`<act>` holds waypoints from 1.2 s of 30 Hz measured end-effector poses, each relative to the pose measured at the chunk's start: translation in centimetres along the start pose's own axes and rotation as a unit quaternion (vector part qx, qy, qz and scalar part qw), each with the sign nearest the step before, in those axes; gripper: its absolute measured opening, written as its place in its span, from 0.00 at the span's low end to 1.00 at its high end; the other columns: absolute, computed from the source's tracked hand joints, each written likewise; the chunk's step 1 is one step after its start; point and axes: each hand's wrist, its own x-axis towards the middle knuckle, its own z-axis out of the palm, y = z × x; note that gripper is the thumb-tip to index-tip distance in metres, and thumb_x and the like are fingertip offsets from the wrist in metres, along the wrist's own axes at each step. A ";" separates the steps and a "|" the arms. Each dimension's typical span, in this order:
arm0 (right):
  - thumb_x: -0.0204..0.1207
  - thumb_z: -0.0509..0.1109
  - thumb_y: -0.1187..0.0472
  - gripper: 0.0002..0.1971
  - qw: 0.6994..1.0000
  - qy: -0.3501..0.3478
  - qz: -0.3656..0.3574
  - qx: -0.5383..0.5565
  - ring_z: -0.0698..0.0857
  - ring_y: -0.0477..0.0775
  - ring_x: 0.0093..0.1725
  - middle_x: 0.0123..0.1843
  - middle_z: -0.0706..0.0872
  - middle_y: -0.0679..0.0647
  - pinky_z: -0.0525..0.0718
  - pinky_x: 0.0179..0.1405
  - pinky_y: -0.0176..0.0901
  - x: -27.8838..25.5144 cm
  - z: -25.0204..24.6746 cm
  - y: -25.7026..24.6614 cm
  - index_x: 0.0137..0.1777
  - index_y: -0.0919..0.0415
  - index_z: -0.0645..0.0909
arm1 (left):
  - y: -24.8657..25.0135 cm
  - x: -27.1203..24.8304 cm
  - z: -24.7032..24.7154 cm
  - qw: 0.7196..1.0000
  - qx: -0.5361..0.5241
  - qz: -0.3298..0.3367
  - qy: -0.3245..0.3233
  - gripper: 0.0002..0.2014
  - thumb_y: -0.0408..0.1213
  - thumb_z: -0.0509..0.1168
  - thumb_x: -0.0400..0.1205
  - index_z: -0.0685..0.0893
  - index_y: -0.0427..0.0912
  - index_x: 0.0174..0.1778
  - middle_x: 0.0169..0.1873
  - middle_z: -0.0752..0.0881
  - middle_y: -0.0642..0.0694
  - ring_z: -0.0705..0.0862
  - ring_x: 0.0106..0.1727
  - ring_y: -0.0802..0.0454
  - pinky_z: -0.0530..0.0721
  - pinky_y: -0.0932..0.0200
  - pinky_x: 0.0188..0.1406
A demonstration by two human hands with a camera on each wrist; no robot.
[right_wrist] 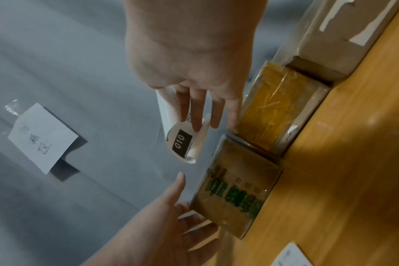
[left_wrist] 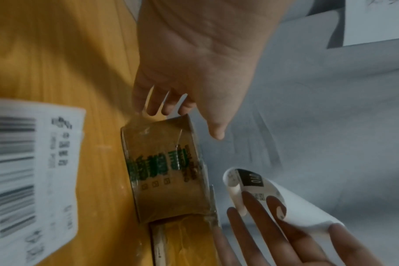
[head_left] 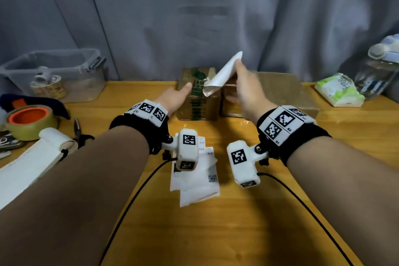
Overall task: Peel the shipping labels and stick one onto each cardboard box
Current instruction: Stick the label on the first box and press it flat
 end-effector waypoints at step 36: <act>0.83 0.59 0.46 0.16 0.970 0.023 0.026 0.241 0.86 0.62 0.50 0.48 0.85 0.57 0.86 0.52 0.65 0.4 -2.3 -0.3 0.58 0.59 0.75 | 1.9 -3.2 -1.6 0.961 -0.230 -0.134 -0.072 0.11 0.46 0.65 0.79 0.75 0.44 0.37 0.15 0.82 0.42 0.81 0.13 0.48 0.83 0.57 0.14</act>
